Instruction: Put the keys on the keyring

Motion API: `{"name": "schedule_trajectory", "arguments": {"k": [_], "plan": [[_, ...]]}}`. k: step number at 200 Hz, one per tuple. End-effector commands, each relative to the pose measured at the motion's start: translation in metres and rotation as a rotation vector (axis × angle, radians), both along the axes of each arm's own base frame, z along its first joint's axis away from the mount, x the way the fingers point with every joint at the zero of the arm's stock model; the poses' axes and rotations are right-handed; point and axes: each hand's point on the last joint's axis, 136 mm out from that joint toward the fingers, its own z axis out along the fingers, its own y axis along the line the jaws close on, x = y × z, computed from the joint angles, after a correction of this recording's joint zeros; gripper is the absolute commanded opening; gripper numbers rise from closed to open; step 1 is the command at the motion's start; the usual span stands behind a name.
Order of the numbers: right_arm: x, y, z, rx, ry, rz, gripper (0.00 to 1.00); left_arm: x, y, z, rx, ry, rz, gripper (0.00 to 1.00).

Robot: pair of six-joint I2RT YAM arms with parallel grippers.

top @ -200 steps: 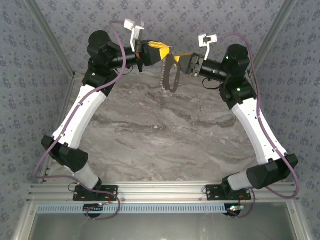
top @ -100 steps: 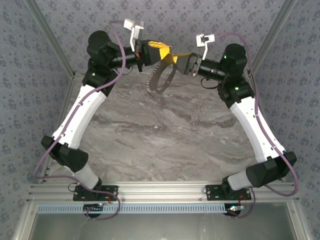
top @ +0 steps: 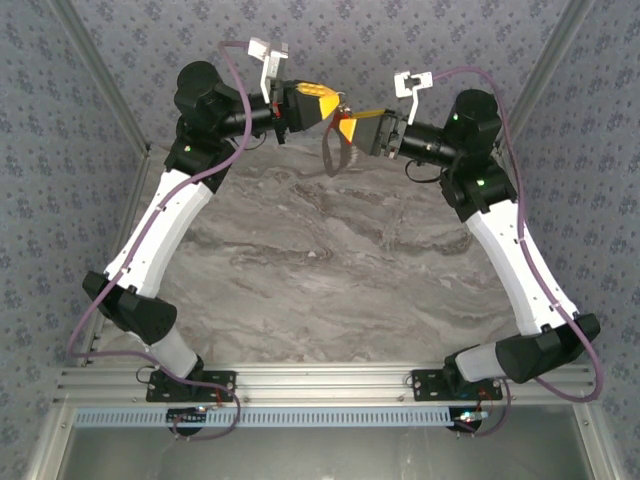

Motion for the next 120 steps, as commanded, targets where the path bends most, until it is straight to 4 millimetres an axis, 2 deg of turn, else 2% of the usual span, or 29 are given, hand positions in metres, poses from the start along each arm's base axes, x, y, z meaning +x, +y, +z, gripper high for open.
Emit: {"name": "schedule_trajectory", "arguments": {"k": [1,16,53,87,106,109,120], "plan": [[-0.0061,0.0026,0.0155,0.005,-0.051,0.014,0.73,-0.0102,0.0029,0.0109,-0.025,-0.043,-0.021,0.0],[-0.0006,0.0052,0.0148,0.003,-0.045,0.011,0.7,-0.01,0.0029,0.0107,-0.027,-0.037,-0.024,0.0],[0.0011,0.0068,0.0176,0.005,-0.053,0.019,0.47,-0.0107,0.0044,0.0129,-0.036,-0.038,-0.019,0.0],[-0.0022,0.0069,0.0136,0.0,-0.041,0.025,0.38,-0.0122,0.0053,0.0151,-0.041,-0.041,-0.019,0.0],[-0.0052,0.0073,0.0133,0.0,-0.041,0.03,0.39,-0.0148,0.0067,0.0188,-0.049,-0.051,-0.017,0.0],[-0.0046,0.0077,0.0124,-0.001,-0.039,0.03,0.4,-0.0105,0.0045,0.0105,-0.039,-0.03,-0.017,0.0],[-0.0063,0.0083,0.0121,-0.002,-0.037,0.032,0.48,-0.0103,0.0048,0.0103,-0.042,-0.027,-0.016,0.0]]}}
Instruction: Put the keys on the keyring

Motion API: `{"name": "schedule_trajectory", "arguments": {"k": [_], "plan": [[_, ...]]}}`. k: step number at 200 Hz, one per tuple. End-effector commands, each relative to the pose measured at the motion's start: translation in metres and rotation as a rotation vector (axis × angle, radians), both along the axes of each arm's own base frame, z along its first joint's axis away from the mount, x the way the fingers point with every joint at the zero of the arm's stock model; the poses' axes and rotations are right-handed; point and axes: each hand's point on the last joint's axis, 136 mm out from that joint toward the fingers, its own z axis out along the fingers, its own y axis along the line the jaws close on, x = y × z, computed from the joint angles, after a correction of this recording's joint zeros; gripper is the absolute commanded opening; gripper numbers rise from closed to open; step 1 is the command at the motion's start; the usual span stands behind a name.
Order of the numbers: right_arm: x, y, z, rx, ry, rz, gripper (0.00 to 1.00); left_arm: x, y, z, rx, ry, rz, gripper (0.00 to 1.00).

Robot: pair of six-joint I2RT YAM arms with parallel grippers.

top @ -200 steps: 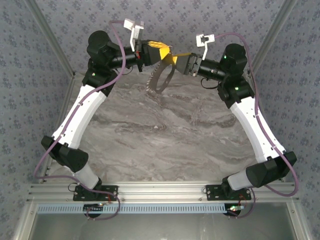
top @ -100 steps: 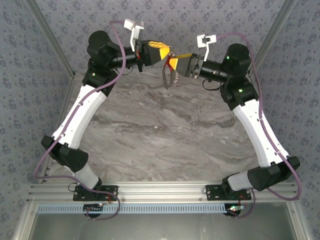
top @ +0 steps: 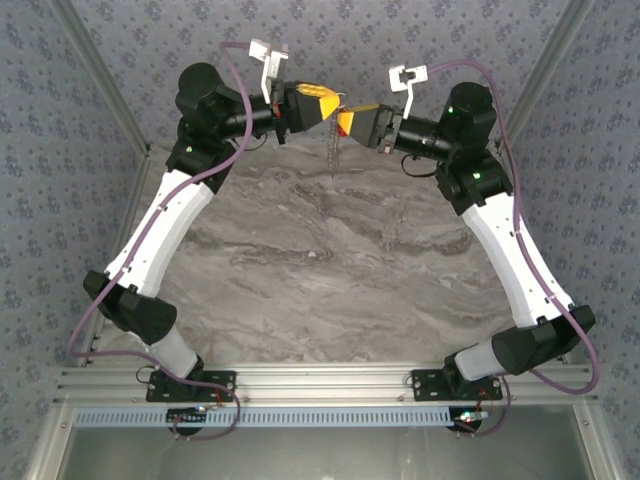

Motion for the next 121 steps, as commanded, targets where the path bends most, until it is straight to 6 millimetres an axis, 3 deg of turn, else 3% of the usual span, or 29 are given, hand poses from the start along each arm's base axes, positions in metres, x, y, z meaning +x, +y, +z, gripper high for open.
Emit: {"name": "schedule_trajectory", "arguments": {"k": [1,10,27,121], "plan": [[-0.014,0.001,0.01,0.007,-0.028,0.025,0.5,-0.012,0.006,0.015,-0.039,-0.051,-0.008,0.0],[-0.015,0.002,0.01,0.007,-0.026,0.027,0.54,-0.013,0.006,0.015,-0.042,-0.05,-0.01,0.0],[-0.016,0.004,0.008,0.005,-0.021,0.032,0.54,-0.012,0.006,0.016,-0.048,-0.048,-0.009,0.0],[-0.02,0.006,-0.005,-0.006,0.011,0.03,0.27,-0.014,0.01,0.018,-0.062,-0.054,0.002,0.0]]}}
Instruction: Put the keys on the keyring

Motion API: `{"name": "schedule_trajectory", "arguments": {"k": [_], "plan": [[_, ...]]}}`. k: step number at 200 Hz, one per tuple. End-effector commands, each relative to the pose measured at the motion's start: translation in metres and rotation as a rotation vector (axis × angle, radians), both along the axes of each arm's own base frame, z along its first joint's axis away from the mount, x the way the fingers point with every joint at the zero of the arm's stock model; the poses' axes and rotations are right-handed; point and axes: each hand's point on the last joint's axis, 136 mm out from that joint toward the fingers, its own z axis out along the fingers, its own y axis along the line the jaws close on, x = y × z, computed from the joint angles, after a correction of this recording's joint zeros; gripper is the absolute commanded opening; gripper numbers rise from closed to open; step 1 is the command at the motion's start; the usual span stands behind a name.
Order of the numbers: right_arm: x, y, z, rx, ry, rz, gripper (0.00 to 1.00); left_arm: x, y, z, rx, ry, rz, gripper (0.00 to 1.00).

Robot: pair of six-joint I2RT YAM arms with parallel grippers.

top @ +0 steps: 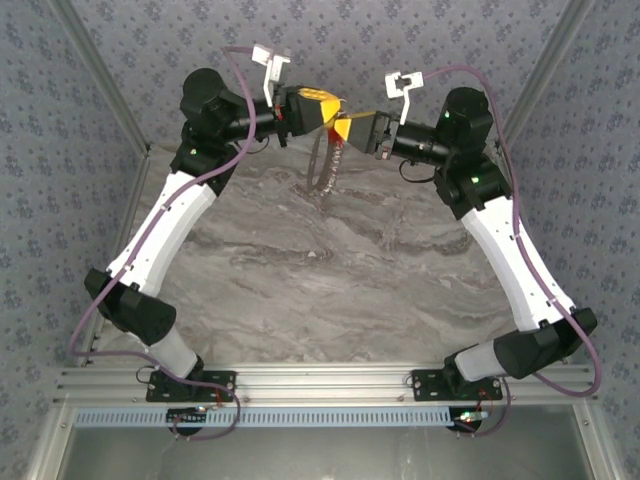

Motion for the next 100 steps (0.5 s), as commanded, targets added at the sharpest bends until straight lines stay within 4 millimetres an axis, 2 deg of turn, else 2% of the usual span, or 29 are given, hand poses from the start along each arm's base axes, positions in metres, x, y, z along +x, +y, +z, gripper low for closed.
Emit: {"name": "schedule_trajectory", "arguments": {"k": [1,42,71,78,92,100], "plan": [[-0.0124,0.0016,0.004,0.005,-0.016,0.02,0.27,-0.0188,0.0119,0.028,-0.059,-0.092,0.007,0.0],[-0.0112,0.0022,0.0007,0.005,-0.012,0.013,0.06,-0.0175,0.0141,0.03,-0.067,-0.093,0.011,0.0],[-0.0116,0.0016,-0.0022,0.001,-0.002,0.01,0.02,-0.0168,0.0152,0.0301,-0.069,-0.092,0.013,0.0],[-0.0124,0.0009,-0.002,0.0,-0.001,0.01,0.08,-0.0168,0.0162,0.0307,-0.07,-0.094,0.015,0.0],[-0.0124,-0.0001,-0.0035,-0.002,0.006,0.005,0.4,-0.0173,0.0167,0.031,-0.071,-0.094,0.015,0.0],[-0.0127,-0.001,-0.0033,-0.001,0.004,0.0,0.44,-0.0176,0.0169,0.0313,-0.072,-0.095,0.016,0.0]]}}
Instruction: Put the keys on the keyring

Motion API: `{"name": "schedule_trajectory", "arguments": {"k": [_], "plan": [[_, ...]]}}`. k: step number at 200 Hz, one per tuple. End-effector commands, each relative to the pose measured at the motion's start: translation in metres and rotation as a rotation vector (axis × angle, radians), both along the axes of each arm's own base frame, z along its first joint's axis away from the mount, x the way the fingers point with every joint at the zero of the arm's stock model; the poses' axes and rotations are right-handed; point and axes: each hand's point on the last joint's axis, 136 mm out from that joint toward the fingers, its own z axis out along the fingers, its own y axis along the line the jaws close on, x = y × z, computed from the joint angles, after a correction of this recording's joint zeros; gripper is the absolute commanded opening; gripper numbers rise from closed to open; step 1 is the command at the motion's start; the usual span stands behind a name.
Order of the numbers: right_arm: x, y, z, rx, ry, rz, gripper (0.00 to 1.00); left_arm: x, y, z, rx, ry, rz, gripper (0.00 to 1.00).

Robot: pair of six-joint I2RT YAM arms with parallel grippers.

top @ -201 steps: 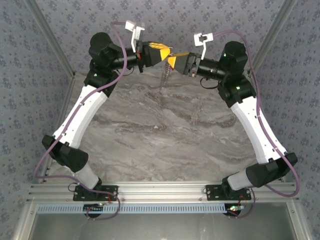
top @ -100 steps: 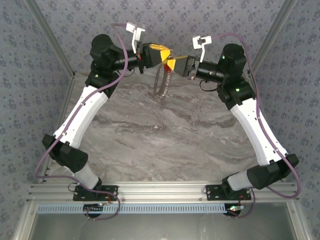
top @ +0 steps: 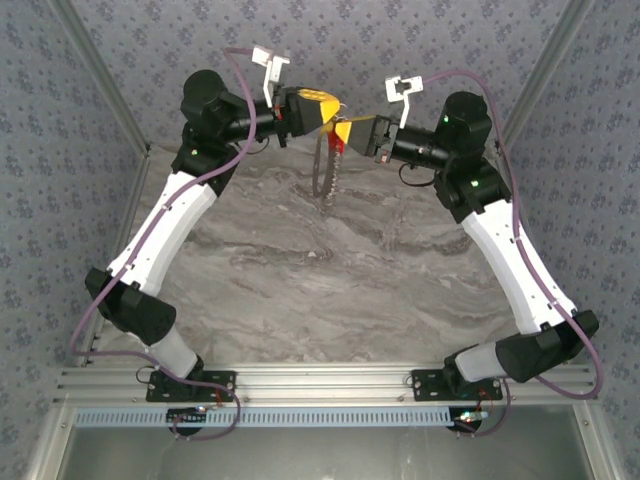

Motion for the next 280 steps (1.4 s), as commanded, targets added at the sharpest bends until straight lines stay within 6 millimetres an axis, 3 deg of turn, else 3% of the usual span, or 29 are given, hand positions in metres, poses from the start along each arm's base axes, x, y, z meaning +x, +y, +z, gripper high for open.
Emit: {"name": "schedule_trajectory", "arguments": {"k": [1,165,187,236,280], "plan": [[-0.013,-0.001,0.003,0.0,-0.013,0.017,0.44,-0.02,0.016,0.033,-0.065,-0.1,0.015,0.0],[0.004,0.005,0.003,0.007,-0.023,-0.009,0.45,-0.021,0.018,0.033,-0.071,-0.103,0.014,0.0],[0.005,0.006,0.002,0.006,-0.02,-0.012,0.35,-0.022,0.017,0.033,-0.07,-0.101,0.01,0.0],[0.001,0.002,0.002,-0.024,-0.033,-0.026,0.0,-0.019,0.021,0.032,-0.068,-0.104,0.032,0.0],[-0.004,-0.004,-0.001,-0.071,-0.034,-0.049,0.0,-0.012,0.026,0.027,-0.061,-0.099,0.075,0.0]]}}
